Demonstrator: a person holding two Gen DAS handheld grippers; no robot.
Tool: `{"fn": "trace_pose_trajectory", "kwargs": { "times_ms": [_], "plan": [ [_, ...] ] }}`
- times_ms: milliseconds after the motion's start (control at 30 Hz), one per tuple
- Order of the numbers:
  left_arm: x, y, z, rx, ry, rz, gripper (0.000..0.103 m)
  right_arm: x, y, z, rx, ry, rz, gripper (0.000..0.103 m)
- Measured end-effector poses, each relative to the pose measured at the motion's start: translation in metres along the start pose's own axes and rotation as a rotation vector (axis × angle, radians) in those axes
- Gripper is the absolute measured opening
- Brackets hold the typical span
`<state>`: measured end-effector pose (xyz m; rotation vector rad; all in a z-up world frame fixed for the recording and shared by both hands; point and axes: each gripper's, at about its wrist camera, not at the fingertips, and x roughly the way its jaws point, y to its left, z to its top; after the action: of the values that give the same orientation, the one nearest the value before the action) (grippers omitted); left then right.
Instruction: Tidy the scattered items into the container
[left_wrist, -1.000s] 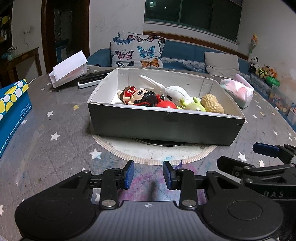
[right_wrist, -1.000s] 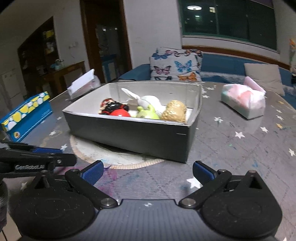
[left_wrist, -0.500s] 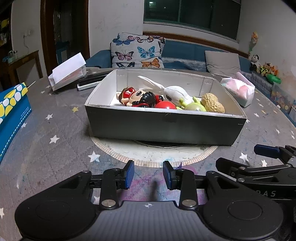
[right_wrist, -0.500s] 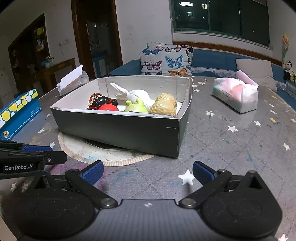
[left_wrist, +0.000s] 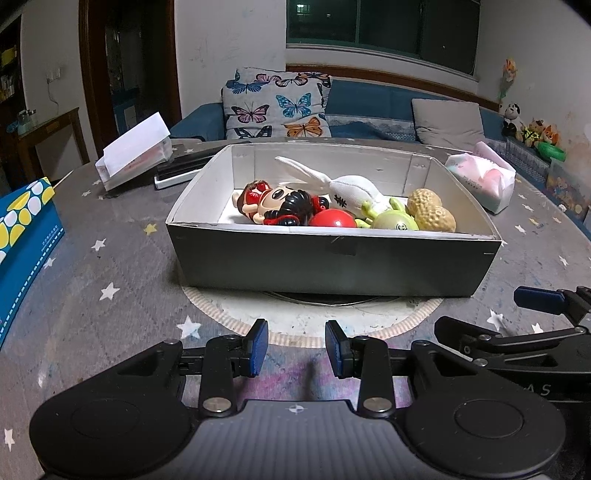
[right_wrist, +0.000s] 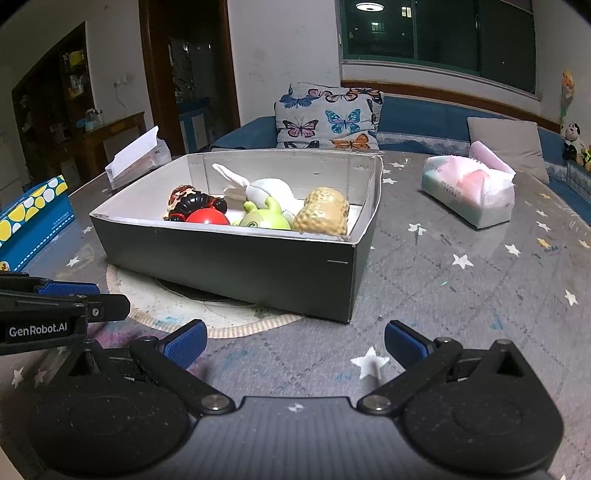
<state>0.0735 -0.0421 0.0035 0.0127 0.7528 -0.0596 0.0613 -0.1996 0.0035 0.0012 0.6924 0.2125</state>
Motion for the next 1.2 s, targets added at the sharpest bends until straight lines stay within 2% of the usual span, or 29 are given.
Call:
{"fn": "trace_pose_trajectory", "kwargs": {
  "times_ms": [800, 1200],
  "plan": [
    [0.021, -0.007, 0.012, 0.075, -0.004, 0.094, 0.036, 0.024, -0.002, 0.010, 0.004, 0.051, -0.003, 0.103],
    [0.031, -0.006, 0.016, 0.080, 0.003, 0.108, 0.036, 0.034, -0.002, 0.014, 0.005, 0.065, 0.000, 0.103]
  ]
}}
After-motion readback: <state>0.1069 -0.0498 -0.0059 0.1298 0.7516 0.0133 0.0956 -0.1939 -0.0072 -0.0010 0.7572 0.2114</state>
